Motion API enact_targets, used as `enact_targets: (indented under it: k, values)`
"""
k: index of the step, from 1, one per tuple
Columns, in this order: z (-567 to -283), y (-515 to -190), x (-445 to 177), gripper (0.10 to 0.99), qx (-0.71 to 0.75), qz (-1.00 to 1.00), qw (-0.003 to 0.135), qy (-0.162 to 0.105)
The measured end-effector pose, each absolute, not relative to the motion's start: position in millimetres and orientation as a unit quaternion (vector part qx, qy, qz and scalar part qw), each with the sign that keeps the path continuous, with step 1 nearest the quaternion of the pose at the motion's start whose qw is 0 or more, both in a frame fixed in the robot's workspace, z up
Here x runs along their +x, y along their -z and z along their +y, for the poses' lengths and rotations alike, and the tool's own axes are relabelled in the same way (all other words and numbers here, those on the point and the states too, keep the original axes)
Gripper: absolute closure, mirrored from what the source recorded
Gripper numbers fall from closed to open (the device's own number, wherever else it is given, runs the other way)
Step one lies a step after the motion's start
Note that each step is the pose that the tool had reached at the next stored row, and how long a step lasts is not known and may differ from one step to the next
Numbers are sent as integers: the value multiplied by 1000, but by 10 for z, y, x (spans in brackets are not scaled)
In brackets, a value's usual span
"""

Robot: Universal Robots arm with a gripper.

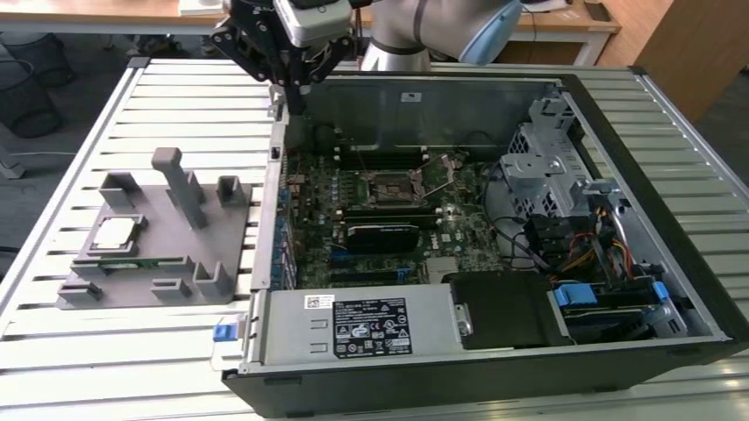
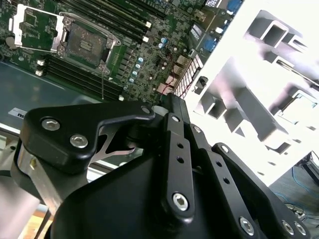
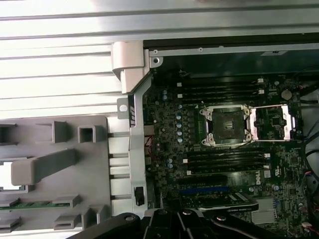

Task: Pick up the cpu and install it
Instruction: 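Reach for the cpu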

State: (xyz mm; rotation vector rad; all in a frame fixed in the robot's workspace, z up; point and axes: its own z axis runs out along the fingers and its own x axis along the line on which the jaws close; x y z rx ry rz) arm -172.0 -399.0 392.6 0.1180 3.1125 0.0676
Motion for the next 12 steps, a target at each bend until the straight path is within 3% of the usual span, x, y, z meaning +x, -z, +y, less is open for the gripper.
enact_targets:
  k: [12]
  values:
    - [-3989, -3925, -1834, 980, 38, 999, 13, -22]
